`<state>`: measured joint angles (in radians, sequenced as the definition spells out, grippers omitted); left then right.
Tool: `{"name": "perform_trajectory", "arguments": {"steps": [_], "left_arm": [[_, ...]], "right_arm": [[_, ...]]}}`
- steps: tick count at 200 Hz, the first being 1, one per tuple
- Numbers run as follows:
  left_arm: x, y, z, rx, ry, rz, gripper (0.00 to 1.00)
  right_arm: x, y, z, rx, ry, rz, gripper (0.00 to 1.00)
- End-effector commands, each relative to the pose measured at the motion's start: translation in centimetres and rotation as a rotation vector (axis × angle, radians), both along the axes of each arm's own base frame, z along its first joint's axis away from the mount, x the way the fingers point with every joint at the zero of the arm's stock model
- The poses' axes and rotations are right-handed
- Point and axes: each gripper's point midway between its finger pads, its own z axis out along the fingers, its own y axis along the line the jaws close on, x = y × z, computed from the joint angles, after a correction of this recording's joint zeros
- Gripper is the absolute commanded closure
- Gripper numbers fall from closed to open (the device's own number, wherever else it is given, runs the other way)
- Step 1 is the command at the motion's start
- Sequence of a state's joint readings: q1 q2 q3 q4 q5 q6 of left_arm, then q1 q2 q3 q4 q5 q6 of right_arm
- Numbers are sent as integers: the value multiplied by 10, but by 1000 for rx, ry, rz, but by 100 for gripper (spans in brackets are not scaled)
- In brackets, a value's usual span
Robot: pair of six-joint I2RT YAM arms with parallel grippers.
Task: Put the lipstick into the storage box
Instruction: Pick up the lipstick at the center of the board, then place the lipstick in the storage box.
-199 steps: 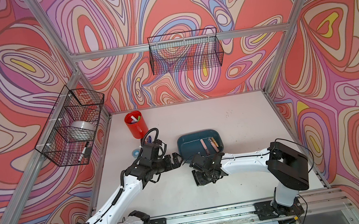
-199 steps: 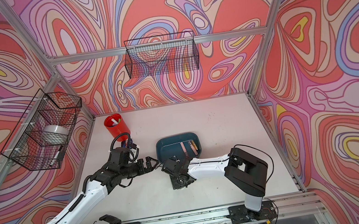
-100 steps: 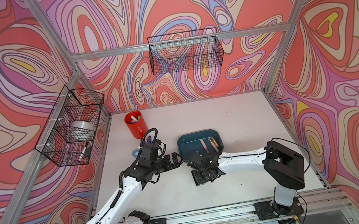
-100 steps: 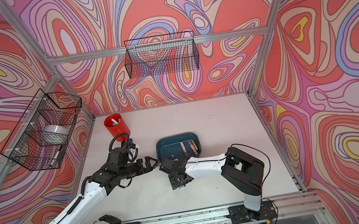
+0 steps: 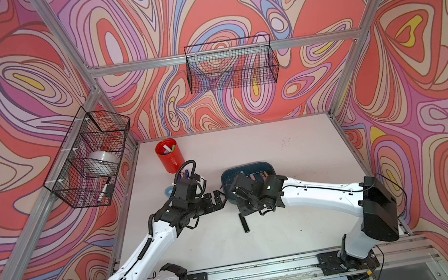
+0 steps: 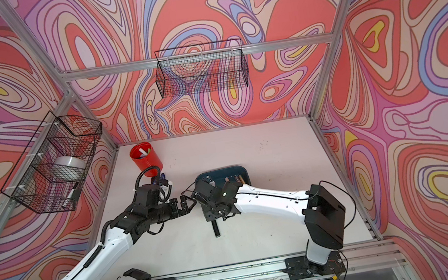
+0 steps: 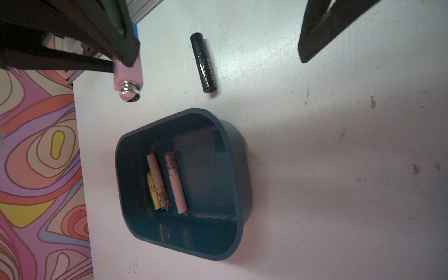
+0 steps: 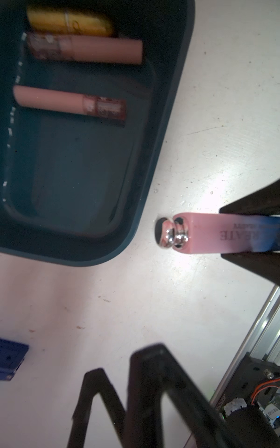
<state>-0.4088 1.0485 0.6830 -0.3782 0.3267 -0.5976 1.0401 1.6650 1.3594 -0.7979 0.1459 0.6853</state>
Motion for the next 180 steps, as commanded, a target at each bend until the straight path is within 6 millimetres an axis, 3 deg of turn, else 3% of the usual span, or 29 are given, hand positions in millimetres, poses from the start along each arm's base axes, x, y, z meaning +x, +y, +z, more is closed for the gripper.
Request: {"name": "perform_trajectory", "arguments": {"steps": [1,68,71,125,180], "left_arm": [[4,5,10,12,-17,15,0],[14,19,9,11,-8,66,0],[14,19,9,12,-8,68,0],[26,22,17,9,-19,72,0],[36,16,13,28,2,32,0]], "right_arm": [[12,-11,12,-81,-50,16,78],[75,-27,5,-71,-45,2,77],[78,-28,-5,-89,-30,3,77],[124,-40,-37,-117,22,2,78],[141,-43,-77,-117,104,1,78]]}}
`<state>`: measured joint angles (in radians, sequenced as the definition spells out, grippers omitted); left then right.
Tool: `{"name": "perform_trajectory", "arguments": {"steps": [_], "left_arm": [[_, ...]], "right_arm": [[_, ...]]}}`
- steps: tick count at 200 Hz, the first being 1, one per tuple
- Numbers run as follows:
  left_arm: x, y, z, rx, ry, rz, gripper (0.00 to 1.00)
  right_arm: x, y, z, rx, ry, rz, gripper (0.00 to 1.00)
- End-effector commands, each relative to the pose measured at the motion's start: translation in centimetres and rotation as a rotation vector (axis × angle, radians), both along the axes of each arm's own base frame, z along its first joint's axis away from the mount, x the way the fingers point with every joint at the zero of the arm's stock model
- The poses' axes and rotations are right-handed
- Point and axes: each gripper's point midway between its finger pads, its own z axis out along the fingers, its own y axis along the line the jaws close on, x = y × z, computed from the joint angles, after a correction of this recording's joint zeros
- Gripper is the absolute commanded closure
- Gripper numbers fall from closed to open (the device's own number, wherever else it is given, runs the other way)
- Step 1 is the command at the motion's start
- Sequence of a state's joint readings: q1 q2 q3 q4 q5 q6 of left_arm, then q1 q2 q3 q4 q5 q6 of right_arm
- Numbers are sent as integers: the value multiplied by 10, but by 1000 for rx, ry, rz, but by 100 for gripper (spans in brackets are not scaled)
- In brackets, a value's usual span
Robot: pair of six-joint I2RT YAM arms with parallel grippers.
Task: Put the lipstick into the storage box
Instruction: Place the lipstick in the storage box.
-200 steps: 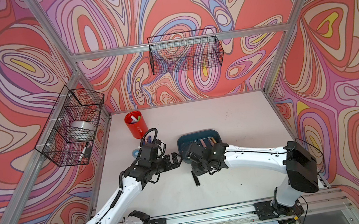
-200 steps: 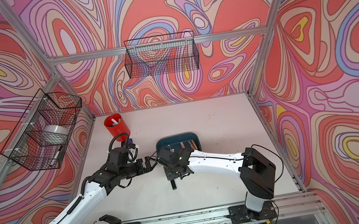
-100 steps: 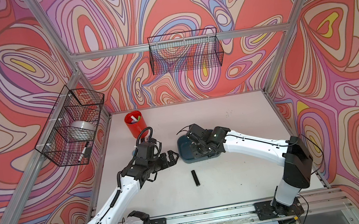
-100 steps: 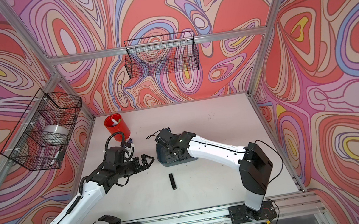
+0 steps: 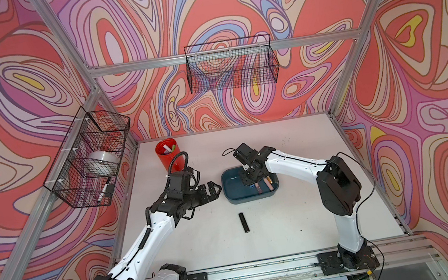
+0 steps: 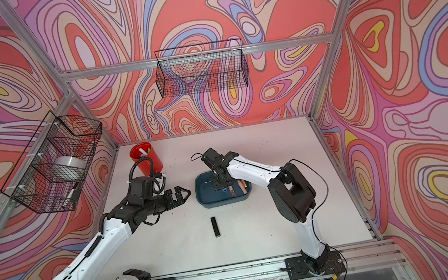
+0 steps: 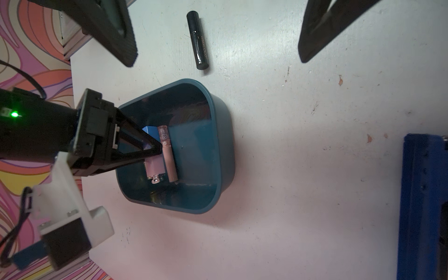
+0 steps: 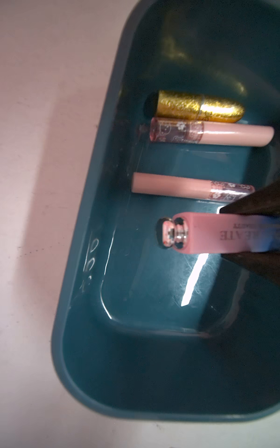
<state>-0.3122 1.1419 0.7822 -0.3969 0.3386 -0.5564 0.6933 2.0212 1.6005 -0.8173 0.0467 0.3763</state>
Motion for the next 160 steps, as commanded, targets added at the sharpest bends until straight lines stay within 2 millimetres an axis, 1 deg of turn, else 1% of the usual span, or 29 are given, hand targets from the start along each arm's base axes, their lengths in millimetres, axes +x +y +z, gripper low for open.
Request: {"name": "perform_trajectory", "arguments": {"steps": [1,57,68,85,102,116,132,143,160], "left_arm": [[4,-2,1,11,10,-26,0],[13,-3,0,22,21,-39,0],[14,-2,-1,24,25,-40,0],[14,0,-2,24,27,-39,0],[15,1,-2,20,29,-37,0],[15,2,-1,17,28,-37,0],[14,2,-2,15,27,-36,0],[14,3,-1,13,24,-32,0],[14,4,0,10,17,-27,0]], "right_arm": [[7,6,-9,27,23,22,78],[10,8,-36,26,76,22,78],[9,9,-39,30,83,19,77],[9,9,-41,34,85,16,72],[10,9,-41,38,79,13,68],[9,8,-41,37,81,11,63],[9,8,-40,40,83,9,62],[9,8,-34,45,73,8,61],[12,6,-18,53,40,6,60]]}}
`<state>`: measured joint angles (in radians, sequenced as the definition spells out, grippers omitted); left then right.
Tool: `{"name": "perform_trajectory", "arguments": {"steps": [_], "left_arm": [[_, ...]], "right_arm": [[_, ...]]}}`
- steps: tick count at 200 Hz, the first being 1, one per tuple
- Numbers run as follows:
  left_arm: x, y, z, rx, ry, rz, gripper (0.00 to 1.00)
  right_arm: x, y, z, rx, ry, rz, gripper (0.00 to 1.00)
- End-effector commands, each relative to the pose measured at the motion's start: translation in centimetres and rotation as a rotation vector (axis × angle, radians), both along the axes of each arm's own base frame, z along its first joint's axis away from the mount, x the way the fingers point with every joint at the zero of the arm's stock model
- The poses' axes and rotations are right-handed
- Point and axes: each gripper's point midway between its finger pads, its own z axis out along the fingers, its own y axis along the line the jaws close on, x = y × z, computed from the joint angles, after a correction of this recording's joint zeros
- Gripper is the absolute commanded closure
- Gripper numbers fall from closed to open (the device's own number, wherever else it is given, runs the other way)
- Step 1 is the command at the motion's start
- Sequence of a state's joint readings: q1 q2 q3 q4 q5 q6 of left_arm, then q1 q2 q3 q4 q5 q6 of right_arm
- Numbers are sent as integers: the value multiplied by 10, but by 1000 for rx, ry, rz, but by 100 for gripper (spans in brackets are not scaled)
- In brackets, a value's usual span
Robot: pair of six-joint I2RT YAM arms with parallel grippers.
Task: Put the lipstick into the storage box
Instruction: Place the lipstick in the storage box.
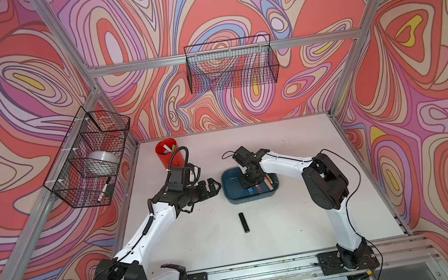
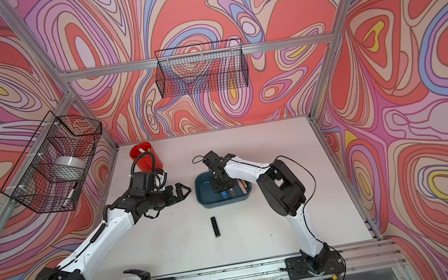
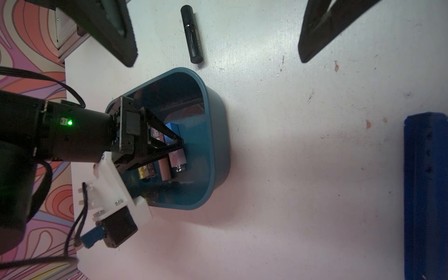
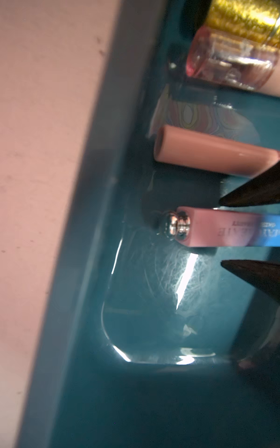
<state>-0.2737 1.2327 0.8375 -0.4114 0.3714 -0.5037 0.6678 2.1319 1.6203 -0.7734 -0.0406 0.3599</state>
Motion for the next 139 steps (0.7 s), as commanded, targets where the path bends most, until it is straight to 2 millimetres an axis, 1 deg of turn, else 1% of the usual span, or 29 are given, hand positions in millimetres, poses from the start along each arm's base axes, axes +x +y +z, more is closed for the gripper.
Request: {"name": "perform_trajectory", "arguments": {"steps": [1,45,57,71,86,108,118,139], "left_arm": [[0,1,6,-6,-14,-5,0],[3,0,13,-23,-36,-4,0],[3,-1,16,-30,-45,-5,0],[2,-1,20,-38,-60,-2,0],[1,1,22,-35,-73,4,0],[-1,2,22,-34,-75,5,0],[-2,1,21,-42,-73,5,0],[-3,2,22,-51,-84,16,0]], "right_arm": [[6,-2,23,23,-48,-14,60],[10,-10,78,46,-151,-32,57],[8,-11,90,58,-164,-35,57],[2,-12,98,75,-158,-39,58],[-9,-11,102,99,-144,-48,60],[-35,-3,102,131,-131,-42,61],[-50,4,99,138,-120,-31,61],[-86,22,81,111,-87,12,63]]}}
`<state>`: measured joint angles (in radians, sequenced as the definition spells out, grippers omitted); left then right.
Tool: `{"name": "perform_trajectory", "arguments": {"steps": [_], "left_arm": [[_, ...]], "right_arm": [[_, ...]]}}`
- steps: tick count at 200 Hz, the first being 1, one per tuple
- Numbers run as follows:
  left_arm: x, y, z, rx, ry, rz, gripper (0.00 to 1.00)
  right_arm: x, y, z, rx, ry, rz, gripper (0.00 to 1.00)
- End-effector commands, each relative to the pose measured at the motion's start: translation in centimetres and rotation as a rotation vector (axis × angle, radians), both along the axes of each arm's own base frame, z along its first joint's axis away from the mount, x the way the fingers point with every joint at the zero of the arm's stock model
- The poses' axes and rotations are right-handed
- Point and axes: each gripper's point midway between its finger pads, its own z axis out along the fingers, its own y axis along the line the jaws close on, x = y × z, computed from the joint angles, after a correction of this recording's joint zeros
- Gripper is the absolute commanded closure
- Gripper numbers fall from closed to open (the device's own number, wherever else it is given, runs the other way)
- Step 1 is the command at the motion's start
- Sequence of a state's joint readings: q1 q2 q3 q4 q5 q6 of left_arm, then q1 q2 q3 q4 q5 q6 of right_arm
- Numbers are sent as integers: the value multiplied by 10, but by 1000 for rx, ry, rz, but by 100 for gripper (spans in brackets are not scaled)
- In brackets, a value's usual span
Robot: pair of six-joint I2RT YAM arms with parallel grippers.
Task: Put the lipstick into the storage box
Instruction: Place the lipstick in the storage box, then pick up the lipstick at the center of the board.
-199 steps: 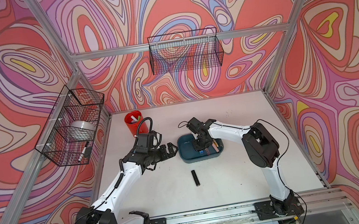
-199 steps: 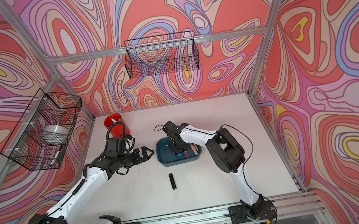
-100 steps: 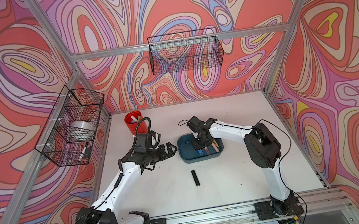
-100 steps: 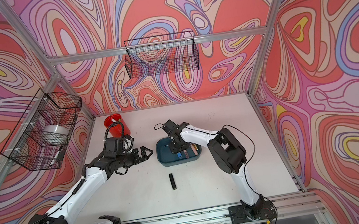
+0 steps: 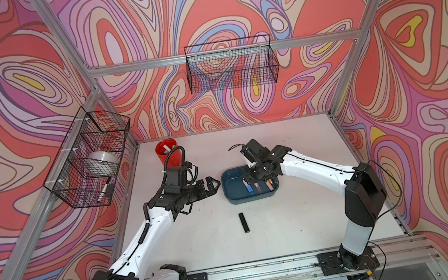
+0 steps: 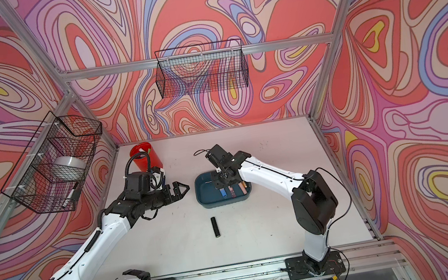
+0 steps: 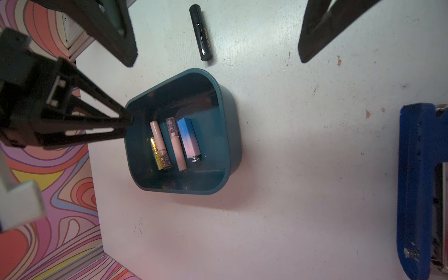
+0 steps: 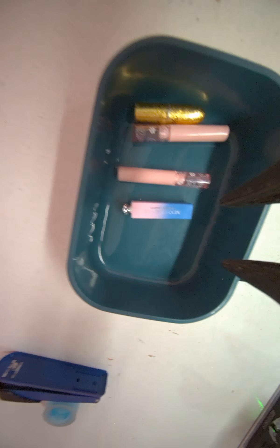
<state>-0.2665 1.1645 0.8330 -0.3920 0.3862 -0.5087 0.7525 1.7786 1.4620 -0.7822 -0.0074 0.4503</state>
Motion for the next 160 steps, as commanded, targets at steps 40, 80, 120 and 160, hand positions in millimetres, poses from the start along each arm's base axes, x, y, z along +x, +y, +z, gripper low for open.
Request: {"name": "perform_trajectory", "arguments": {"steps": [40,80,120,160], "left_arm": [[-9,7,1,-6,-23,27,0],[-11,14,8,20,-55,52,0],[-12,14,14,17,-69,42,0],[-16,14,12,22,-60,38,0]], "right_arm": [[-82,39,-32,3,75,45,64],[-105,39,-56,-35,114,51,64],[-118,38,-73,-49,140,47,64],[-128,42,-92,-58,166,51,65]]}}
